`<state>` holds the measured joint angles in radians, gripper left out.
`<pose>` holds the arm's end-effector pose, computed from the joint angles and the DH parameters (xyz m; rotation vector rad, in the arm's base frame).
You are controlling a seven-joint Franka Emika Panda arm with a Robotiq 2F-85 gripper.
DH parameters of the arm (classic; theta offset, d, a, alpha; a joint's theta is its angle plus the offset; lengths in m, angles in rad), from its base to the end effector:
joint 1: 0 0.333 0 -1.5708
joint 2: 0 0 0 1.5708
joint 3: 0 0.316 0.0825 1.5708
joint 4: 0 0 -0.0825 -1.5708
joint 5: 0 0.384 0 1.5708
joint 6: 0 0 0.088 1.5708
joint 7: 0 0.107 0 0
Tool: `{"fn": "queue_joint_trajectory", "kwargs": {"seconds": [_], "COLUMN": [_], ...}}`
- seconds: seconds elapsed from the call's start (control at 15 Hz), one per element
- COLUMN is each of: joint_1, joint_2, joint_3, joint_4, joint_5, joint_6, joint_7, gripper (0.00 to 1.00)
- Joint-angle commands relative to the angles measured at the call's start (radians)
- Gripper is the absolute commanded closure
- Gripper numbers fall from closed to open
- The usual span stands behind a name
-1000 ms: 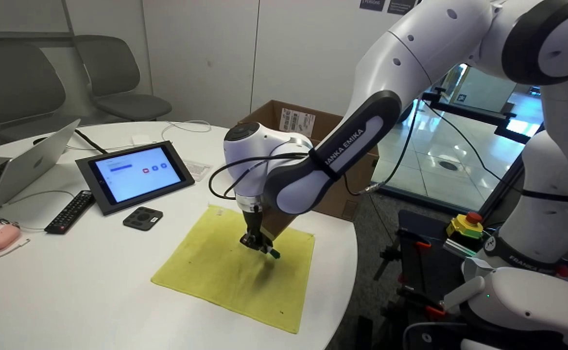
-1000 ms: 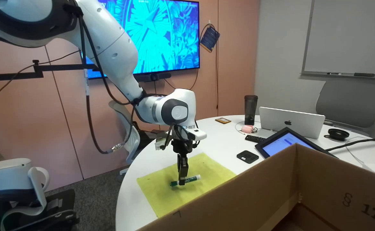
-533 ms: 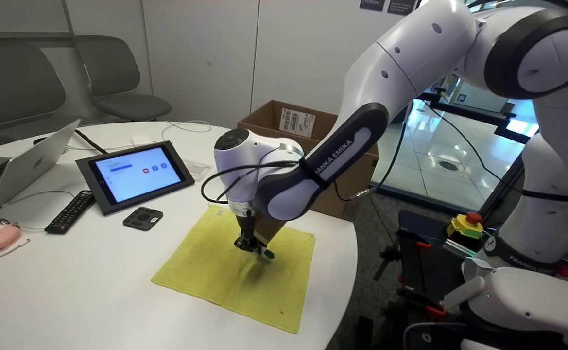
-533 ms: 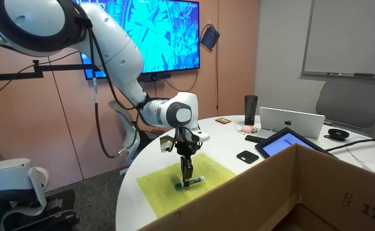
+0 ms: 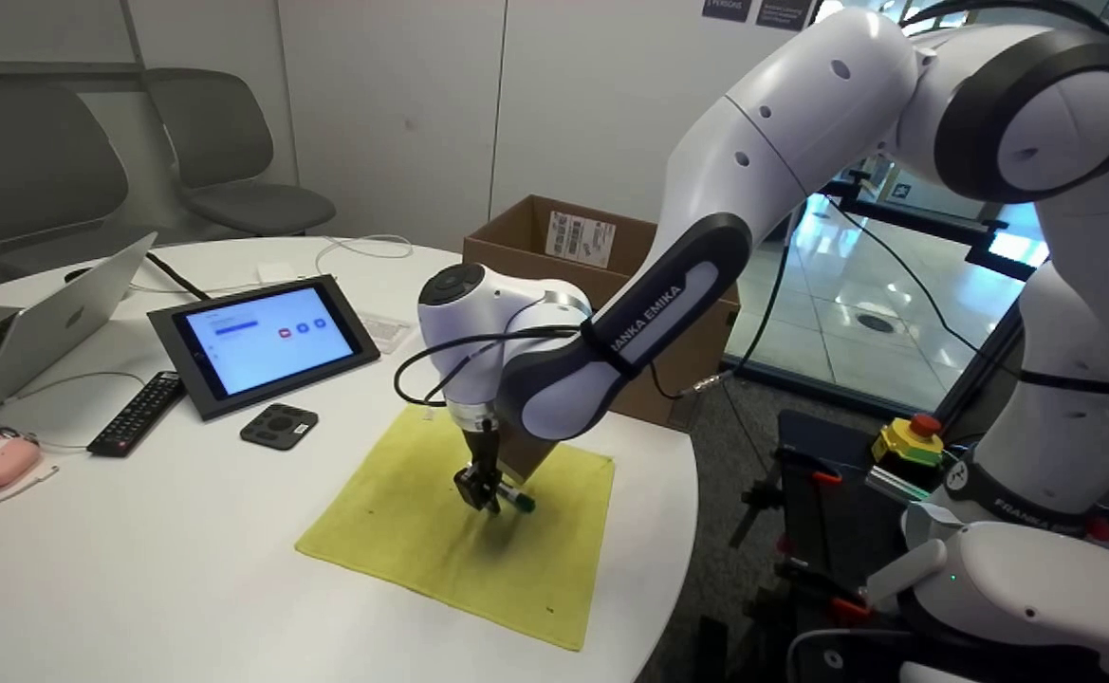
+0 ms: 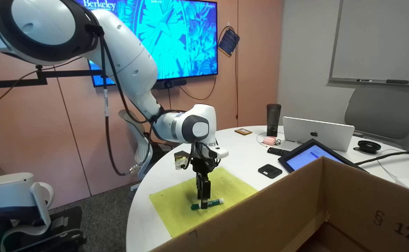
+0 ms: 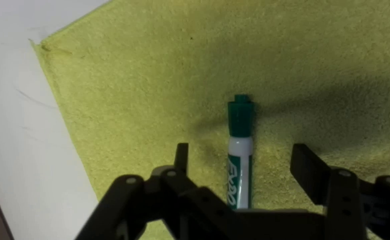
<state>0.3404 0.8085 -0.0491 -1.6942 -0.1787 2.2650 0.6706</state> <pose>0.6154 0.1816 0.1087 2.8629 -0.3414 -0.1981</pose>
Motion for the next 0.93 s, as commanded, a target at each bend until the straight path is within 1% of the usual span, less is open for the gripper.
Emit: {"fn": "queue_joint_trajectory", "kwargs": {"seconds": [0.0, 0.2, 0.27, 0.53, 0.67, 0.87], "joint_1": [-0.002, -0.038, -0.054, -0.098, -0.101, -0.077], "joint_2": [-0.055, -0.159, -0.202, -0.317, -0.36, -0.375], "joint_3": [-0.004, 0.024, 0.033, 0.042, 0.028, -0.022], "joint_4": [-0.068, -0.212, -0.278, -0.476, -0.579, -0.679], "joint_5": [0.008, 0.068, 0.097, 0.215, 0.249, 0.255], "joint_6": [0.042, 0.152, 0.215, 0.394, 0.475, 0.567], "joint_7": [-0.001, -0.01, -0.017, -0.011, 0.005, 0.066], "gripper": [0.0, 0.0, 0.0, 0.0, 0.0, 0.0]}}
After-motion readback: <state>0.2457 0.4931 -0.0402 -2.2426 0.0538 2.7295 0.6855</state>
